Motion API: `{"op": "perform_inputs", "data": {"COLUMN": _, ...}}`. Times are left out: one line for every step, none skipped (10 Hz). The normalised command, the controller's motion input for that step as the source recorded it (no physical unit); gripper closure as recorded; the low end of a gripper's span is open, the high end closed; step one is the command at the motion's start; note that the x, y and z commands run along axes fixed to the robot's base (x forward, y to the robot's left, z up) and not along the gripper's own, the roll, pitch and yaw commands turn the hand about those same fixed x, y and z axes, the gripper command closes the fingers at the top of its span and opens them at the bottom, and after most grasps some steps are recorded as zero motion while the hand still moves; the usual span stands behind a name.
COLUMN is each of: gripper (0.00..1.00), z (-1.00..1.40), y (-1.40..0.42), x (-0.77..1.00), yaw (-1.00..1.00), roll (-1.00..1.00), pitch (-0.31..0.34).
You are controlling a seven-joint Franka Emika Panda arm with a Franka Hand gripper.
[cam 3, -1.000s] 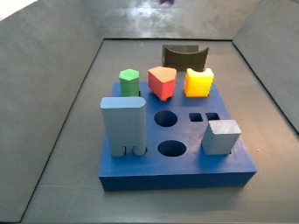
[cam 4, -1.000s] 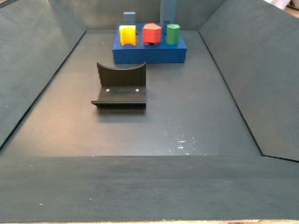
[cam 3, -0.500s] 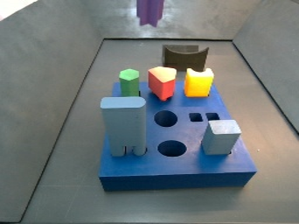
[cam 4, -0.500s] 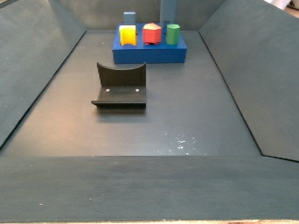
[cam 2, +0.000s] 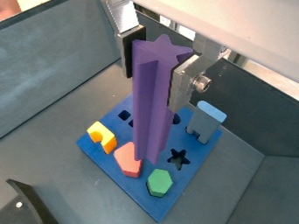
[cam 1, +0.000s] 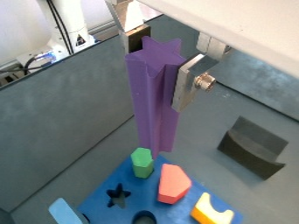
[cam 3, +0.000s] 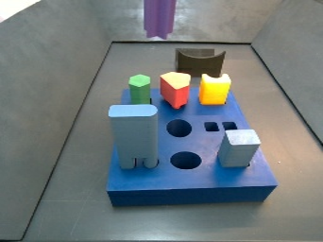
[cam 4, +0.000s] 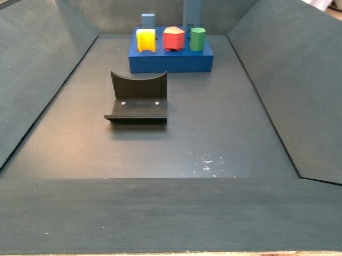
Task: Pick up the star object. Move up. Place the star object on the fixture. Regrasp the star object. Move to above the board. Insert the star object.
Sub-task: Insert the star object.
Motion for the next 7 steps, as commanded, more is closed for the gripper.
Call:
{"op": "perform_inputs", "data": {"gripper": 1.0, "z": -0.58, "y": -0.13, "x": -0.45, "yaw": -0.42, "roll": -0.28, "pitch": 0.0}}
{"op": "perform_inputs", "data": {"gripper": 1.0, "z": -0.57, "y": -0.11, "x": -0.41, "yaw": -0.48, "roll": -0.28, "pitch": -0.014}}
{"op": "perform_inputs", "data": {"gripper": 1.0, "z": -0.48, "y": -0.17, "x": -0.28, "yaw": -0.53, "roll": -0.32, "pitch": -0.031}}
{"op": "perform_inputs", "data": {"gripper": 1.0, "z": -0.45, "y": -0.19, "x": -0.23, "yaw": -0.55, "roll": -0.34, "pitch": -0.07}}
{"op": "perform_inputs", "data": {"gripper": 1.0, "z": -0.45, "y": -0.19, "x": -0.22, "yaw": -0.59, "roll": -0.32, "pitch": -0.099}}
{"op": "perform_inputs", "data": {"gripper": 1.0, "z": -0.43, "y": -0.19, "x": -0.2, "yaw": -0.63, "roll": -0.3, "pitch": -0.163}}
{"op": "perform_inputs", "data": {"gripper": 1.0, "z": -0.36, "y": -0.19, "x": -0.1, "yaw": -0.74, "roll": -0.22, "pitch": -0.27}}
